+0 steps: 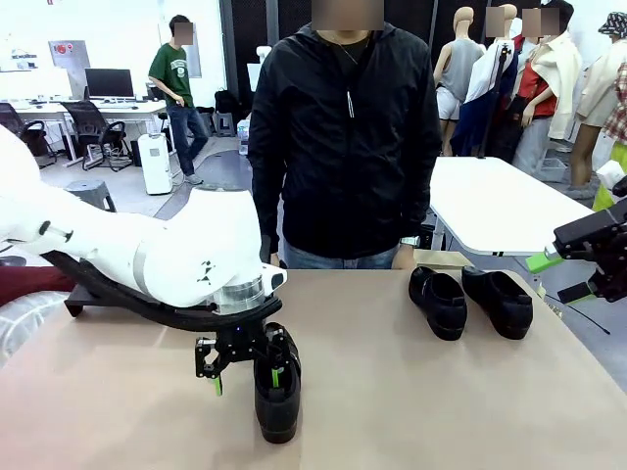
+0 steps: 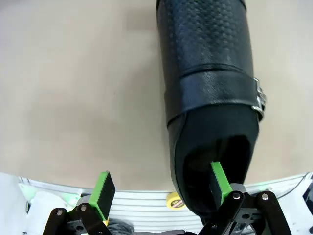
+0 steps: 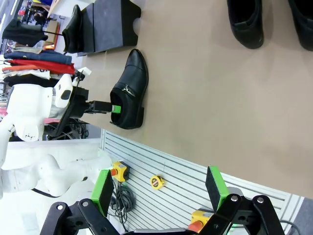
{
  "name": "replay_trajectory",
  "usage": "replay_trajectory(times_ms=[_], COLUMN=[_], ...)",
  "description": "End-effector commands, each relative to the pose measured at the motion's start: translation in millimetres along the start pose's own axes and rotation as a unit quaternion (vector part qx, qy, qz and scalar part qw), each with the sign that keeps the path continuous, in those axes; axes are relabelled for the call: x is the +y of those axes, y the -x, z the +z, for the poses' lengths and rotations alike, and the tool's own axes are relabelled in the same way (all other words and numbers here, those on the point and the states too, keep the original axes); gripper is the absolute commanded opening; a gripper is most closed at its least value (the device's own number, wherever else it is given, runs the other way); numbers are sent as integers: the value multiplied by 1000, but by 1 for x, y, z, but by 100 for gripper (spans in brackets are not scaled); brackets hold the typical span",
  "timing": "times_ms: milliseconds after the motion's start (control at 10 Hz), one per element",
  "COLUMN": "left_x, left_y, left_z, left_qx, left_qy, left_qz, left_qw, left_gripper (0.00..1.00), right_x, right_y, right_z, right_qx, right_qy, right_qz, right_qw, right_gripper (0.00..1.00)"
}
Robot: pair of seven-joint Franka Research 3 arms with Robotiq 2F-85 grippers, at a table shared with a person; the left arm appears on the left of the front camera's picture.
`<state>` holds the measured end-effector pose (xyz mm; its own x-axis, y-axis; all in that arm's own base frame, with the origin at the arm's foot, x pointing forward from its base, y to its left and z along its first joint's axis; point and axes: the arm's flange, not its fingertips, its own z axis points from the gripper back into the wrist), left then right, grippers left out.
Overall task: Organize the shoes by placing them on the stand.
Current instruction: Place the Shoe from the middle of the table onto the Shoes Stand.
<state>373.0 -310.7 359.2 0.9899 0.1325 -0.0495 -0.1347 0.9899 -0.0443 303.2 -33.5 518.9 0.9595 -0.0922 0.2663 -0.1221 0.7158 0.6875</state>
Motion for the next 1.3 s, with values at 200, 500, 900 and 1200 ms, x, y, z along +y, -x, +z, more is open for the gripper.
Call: replay_trajectory(times_ms=[200,500,900,1200], left_x=[-2,2,-1,-2], left_y=[-8,-7,-6,-6], left_z=[-3,1,-1,-4], left_qx=[-28,-47,-53,-54], left_qy=[12,17,8,-1], left_qz=[18,25,21,15], left_qw=[999,998,998,998], left_gripper=[40,0,0,0], right_x=[1,1,1,1], right_y=[-1,-1,-1,-1], right_z=[0,0,0,0], right_qx=[-3,-3,-3,-3], right_qy=[-15,-15,-15,-15], right_qz=[1,1,1,1], right_qw=[1000,1000,1000,1000], right_gripper=[100,100,100,100])
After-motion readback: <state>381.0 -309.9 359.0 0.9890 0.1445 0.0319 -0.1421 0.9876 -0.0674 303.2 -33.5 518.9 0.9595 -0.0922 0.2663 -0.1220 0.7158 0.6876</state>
